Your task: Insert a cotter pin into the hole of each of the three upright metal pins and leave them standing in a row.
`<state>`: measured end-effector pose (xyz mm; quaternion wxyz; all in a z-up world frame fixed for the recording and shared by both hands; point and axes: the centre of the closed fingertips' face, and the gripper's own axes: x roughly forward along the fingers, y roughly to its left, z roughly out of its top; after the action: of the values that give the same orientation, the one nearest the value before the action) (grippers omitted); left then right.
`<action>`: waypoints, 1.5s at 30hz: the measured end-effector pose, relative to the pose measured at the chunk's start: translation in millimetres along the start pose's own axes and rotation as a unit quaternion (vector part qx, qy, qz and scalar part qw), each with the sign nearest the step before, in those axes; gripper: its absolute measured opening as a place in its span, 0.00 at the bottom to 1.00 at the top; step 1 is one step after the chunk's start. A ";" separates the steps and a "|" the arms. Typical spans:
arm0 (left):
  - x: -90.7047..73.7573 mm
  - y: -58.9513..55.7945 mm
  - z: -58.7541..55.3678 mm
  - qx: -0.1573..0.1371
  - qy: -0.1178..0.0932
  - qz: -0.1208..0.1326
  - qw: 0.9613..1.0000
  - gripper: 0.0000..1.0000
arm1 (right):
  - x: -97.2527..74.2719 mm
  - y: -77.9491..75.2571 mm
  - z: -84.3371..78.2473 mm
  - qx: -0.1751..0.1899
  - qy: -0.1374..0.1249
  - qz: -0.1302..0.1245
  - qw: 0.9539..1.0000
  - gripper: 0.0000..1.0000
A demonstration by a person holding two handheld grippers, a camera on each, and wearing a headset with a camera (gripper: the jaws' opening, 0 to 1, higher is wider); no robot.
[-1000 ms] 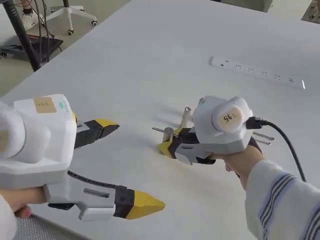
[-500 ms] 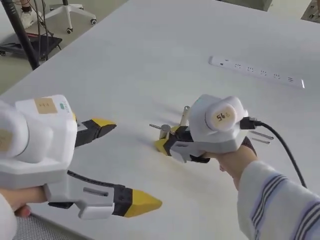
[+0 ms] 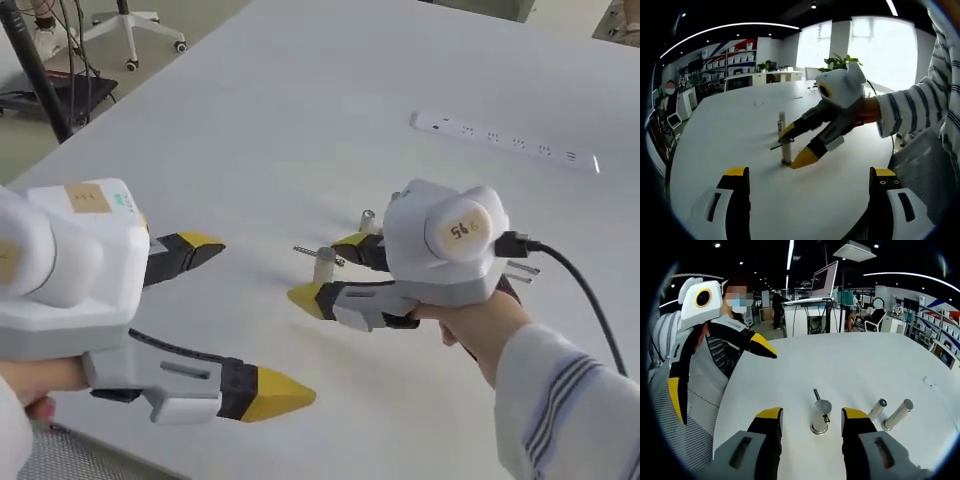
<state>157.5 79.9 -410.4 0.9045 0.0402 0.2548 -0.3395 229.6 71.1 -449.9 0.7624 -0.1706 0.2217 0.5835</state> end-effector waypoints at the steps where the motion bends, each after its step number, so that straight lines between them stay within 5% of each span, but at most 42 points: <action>1: 0.0 0.7 0.8 0.001 0.000 0.000 1.000 0.99 | -3.6 0.6 0.3 -0.001 -0.002 -0.002 1.000 0.46; 10: 0.9 5.9 13.1 0.008 -0.007 -0.003 1.000 0.99 | -53.6 -1.1 -2.6 0.023 -0.015 -0.038 0.999 0.61; 22: 3.9 3.5 15.8 0.005 -0.010 -0.017 1.000 0.99 | -106.2 1.5 -10.1 0.072 -0.023 -0.078 0.994 0.83; 32: 5.4 2.6 13.4 -0.002 -0.008 -0.026 1.000 0.99 | -134.3 4.1 -31.7 0.130 -0.037 -0.111 0.985 0.96; 45: 3.3 20.9 8.6 -0.021 -0.011 -0.020 1.000 0.97 | -150.0 7.4 -52.2 0.175 -0.024 -0.135 0.975 0.98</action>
<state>176.6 91.9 -406.6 0.9010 0.0128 0.2529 -0.3522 182.2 -76.2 -413.4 0.8574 -0.0487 0.2772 0.4308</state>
